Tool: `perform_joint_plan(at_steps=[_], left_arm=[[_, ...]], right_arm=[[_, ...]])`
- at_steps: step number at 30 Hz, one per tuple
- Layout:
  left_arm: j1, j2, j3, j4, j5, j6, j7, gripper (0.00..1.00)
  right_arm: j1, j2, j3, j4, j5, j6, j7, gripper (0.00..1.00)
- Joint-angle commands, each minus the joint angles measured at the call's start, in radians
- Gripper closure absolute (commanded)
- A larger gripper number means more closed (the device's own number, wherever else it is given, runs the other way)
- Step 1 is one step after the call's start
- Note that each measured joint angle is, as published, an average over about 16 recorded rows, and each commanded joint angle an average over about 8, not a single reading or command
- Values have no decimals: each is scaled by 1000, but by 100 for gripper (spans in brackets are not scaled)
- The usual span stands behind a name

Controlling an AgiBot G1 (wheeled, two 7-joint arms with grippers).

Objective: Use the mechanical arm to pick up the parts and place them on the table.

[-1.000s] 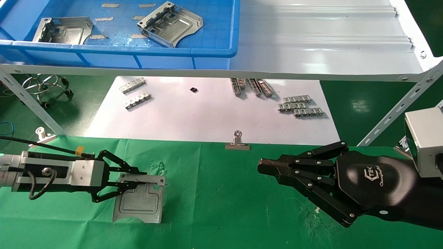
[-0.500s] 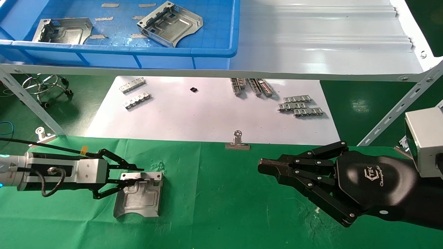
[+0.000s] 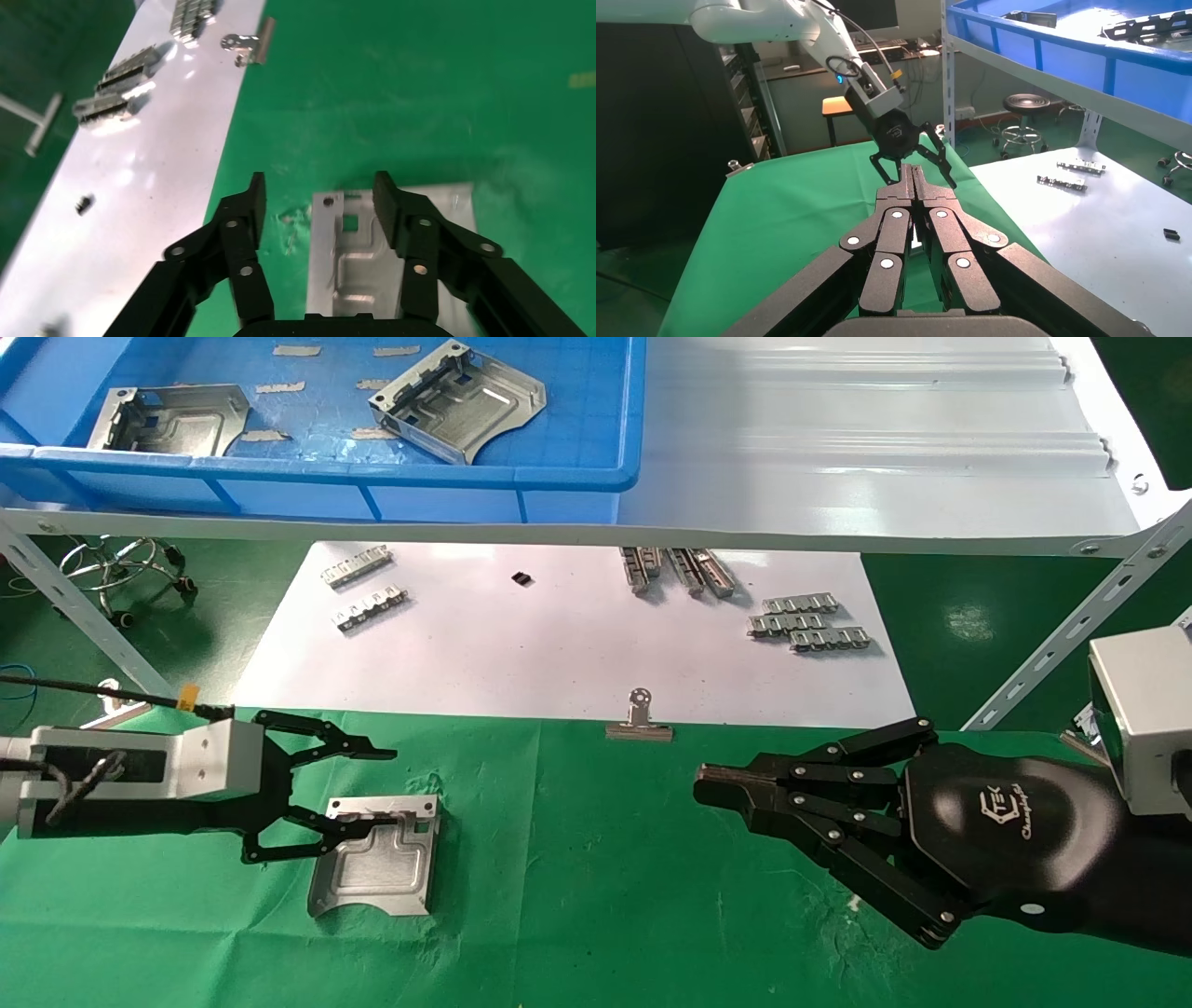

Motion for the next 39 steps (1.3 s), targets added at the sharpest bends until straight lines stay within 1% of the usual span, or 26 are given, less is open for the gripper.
perform_joint_plan(at_steps=[1,3,4,5,39], left_arm=[[0,-4,0,-6,-8,15,-44,0],[12,-11,-12,-29,-18,15,-79,0],[19,-14,-18,-44,-22,15,-91,0],[27,-17,-26,-60,-25,14,-102,0],[394,-194,-342,-751,-268,-52,-649,0]], right_arm=[[0,0,0,0,0,0,0,37],[0,0,0,0,0,0,0,12],[0,0,0,0,0,0,0,3],[0,0,0,0,0,0,0,0],[0,0,0,0,0,0,0,0]])
